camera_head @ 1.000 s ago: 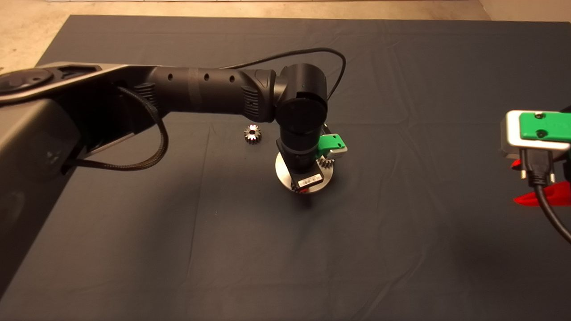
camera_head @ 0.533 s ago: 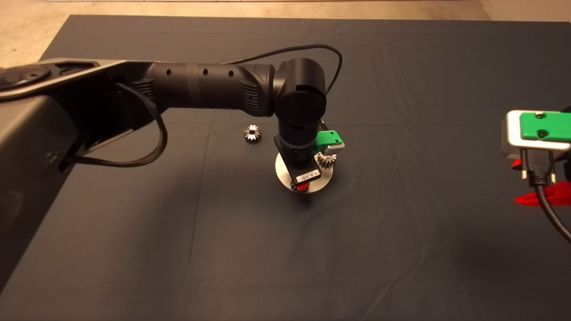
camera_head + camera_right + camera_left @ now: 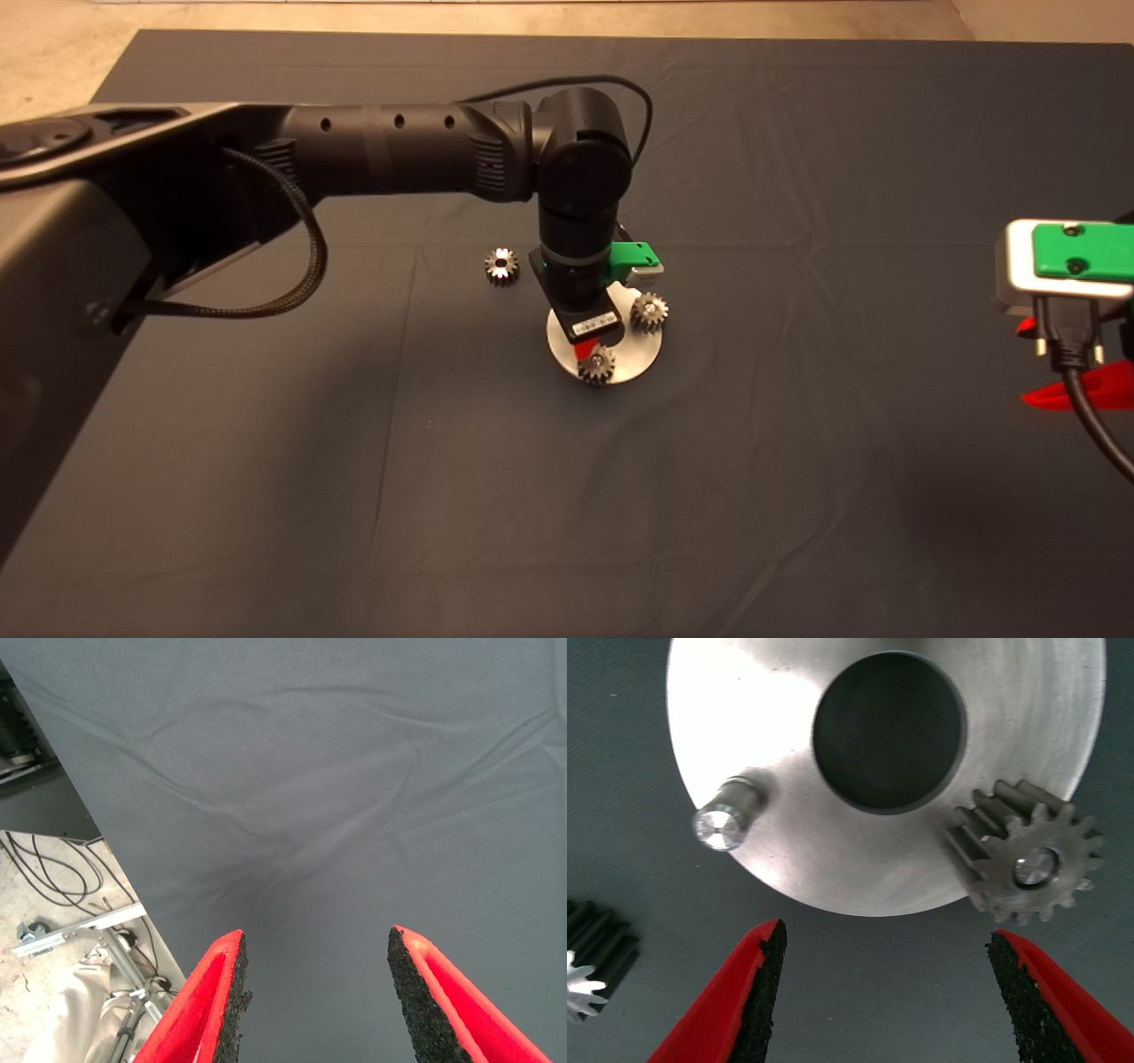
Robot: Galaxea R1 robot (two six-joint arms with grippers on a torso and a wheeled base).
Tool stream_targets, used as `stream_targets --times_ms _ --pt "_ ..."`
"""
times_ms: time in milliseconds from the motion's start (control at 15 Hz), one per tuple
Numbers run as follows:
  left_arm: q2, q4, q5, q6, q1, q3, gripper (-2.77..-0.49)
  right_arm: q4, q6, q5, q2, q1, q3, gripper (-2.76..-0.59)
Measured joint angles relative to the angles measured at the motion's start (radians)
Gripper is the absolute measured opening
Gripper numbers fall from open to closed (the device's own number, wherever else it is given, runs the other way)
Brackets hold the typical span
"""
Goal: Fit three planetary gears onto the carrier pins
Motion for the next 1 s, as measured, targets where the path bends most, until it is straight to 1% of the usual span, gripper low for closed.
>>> stream_targets --times_ms 133,200,333,400,600,867,1000 --pt "0.0 0.008 0.0 0.019 -0.002 -0.023 -1.66 0.0 0.0 0.0 0.0 0.0 0.0 -2.2" --pt "0.0 0.011 0.0 0.025 -0.01 -0.032 -1.66 0.0 0.0 0.0 0.0 0.0 0.0 -2.2" --pt "0.0 0.018 0.0 0.038 -0.035 -0.052 -1.66 0.0 0.0 0.0 0.0 0.0 0.0 -2.2" --pt "0.0 0.02 0.0 0.046 -0.042 -0.064 -1.66 0.0 0.0 0.0 0.0 0.0 0.0 -2.2" --pt "0.0 0.023 0.0 0.061 -0.044 -0.088 -1.66 0.0 0.0 0.0 0.0 0.0 0.0 -2.2" --pt "-0.011 0.027 0.0 0.074 -0.061 -0.097 -1.66 0.002 0.0 0.0 0.0 0.0 0.0 -2.2" --pt "-0.022 0.037 0.0 0.077 -0.061 -0.099 -1.66 0.003 0.0 0.0 -0.001 0.0 0.0 -2.2"
